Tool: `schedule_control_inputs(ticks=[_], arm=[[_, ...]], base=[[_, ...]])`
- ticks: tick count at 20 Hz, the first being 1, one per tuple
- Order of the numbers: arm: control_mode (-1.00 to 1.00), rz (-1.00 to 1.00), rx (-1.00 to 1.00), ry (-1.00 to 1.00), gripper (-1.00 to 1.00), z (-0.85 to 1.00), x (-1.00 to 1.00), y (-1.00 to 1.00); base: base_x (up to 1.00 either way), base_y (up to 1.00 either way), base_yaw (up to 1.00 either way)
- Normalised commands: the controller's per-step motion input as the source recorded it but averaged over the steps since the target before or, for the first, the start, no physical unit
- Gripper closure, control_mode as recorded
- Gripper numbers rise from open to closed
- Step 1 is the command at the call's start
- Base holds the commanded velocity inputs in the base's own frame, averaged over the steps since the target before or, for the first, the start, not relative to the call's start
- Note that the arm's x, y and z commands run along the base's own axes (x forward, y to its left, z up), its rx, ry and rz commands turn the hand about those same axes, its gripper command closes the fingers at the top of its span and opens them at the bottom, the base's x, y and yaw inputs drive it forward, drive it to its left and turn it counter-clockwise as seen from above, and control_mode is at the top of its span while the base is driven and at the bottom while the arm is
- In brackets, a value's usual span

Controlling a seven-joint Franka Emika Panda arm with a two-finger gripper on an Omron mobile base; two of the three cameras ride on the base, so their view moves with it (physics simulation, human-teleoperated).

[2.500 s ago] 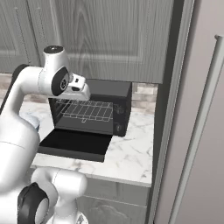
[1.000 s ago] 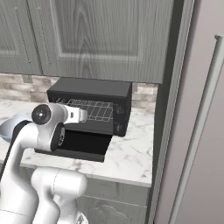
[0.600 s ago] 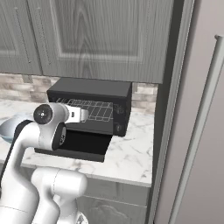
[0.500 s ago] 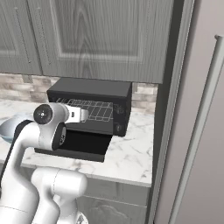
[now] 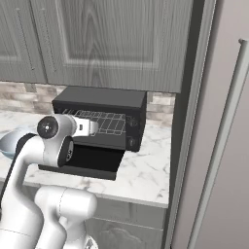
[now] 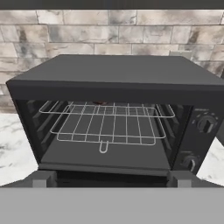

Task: Pick up the heated bread from the toaster oven and place it in the bowl. Then move the bread bowl to the dining counter.

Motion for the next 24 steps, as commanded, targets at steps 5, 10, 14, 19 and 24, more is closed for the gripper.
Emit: schedule_control_inputs(ticks=[5, 10, 14, 19, 24], arm=[[-1.00, 0.00, 0.00, -0.09, -1.00, 0.00, 0.25, 0.00], [-1.00, 0.00, 0.00, -0.06, -1.00, -0.01, 0.28, 0.00], [-1.00, 0.00, 0.00, -0.04, -1.00, -0.17, 0.28, 0.00], [-1.00, 0.00, 0.00, -0.02, -1.00, -0.11, 0.42, 0.00], [-1.00, 0.00, 0.00, 0.00, -1.00, -0.11, 0.60, 0.00]], base=[[0.00, 0.00, 0.00], [0.00, 0.00, 0.00], [0.00, 0.00, 0.00], [0.00, 0.00, 0.00], [0.00, 0.00, 0.00]])
